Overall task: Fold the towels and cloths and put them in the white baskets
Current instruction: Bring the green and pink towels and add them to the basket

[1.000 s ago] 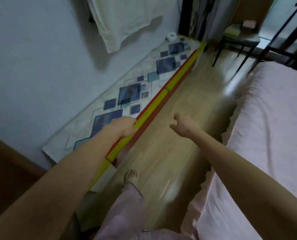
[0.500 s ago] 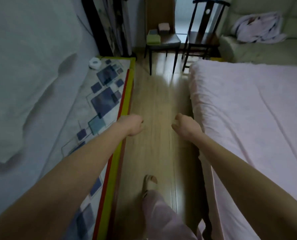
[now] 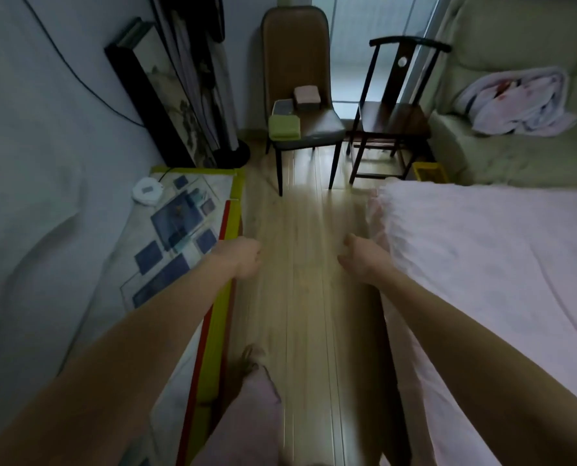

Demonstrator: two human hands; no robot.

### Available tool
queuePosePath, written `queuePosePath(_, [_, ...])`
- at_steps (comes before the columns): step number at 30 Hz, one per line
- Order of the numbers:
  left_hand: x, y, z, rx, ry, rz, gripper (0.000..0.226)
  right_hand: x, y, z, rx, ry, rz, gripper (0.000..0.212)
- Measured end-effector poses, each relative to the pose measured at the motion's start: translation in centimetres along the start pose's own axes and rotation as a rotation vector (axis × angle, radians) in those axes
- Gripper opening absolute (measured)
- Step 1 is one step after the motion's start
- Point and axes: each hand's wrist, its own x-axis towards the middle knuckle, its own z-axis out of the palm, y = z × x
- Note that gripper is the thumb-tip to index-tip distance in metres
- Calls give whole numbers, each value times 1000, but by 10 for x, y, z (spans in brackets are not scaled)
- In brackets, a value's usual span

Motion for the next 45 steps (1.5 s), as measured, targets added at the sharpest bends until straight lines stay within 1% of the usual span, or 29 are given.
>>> queuePosePath(3, [83,-26,-33,7,4,-8,37,88,-1,-19,-2,0,4,45])
queuePosePath(5, [141,-40,-60,-4,-21,14,36,145,-3,-35,-12,-17,24,44])
queuePosePath(8, [226,-58,-109,-80,-44,8,34,224,-8,-69,-12,-18,61,43])
queuePosePath(11, [295,-62,-161,-132,-17,33,34,297,-7,-104,71,-10,94,45])
queuePosePath(15, [384,-59,-205,-163,-36,62,28,392,7,-135,139,-36,147,45])
queuePosePath(19, [485,-65,-242,-221,-43,-2,40,507,19,-162,176,-28,140,44])
queuePosePath(22, [547,-72,-265,-246,-111,-66,43,588,22,-179,171,-79,115,47])
queuePosePath(24, [590,-84,-279,-264,-135,-115,39,640,20,-190,170,-146,96,47])
queuePosePath(25, [613,-91,-284,-312,-114,-144,31,668,20,-196,173,-163,95,47])
queuePosePath(26, [637,-99,-288,-361,-108,-180,16,695,19,-202,183,-176,101,47])
queuePosePath(27, [656,-106,-294,-394,-118,-186,8,721,18,-205,199,-190,105,47])
queuePosePath(29, [690,-119,-301,-463,-166,-191,17,769,14,-205,230,-235,112,46])
queuePosePath(31, [725,-134,-305,-543,-149,-264,45,815,9,-199,233,-264,136,45])
queuePosePath(32, [745,-143,-305,-612,-141,-308,48,837,5,-195,232,-279,152,45])
queuePosePath(35, [803,-168,-300,-796,-69,-416,31,895,-7,-181,231,-283,163,43])
queuePosePath(37, [845,-187,-302,-881,-64,-481,29,936,-17,-169,282,-285,199,42])
queuePosePath(40, [904,-210,-305,-964,-106,-519,43,990,-32,-151,349,-304,265,39])
queuePosePath(45, [988,-239,-290,-1084,-153,-599,57,1075,-46,-121,546,-317,420,53])
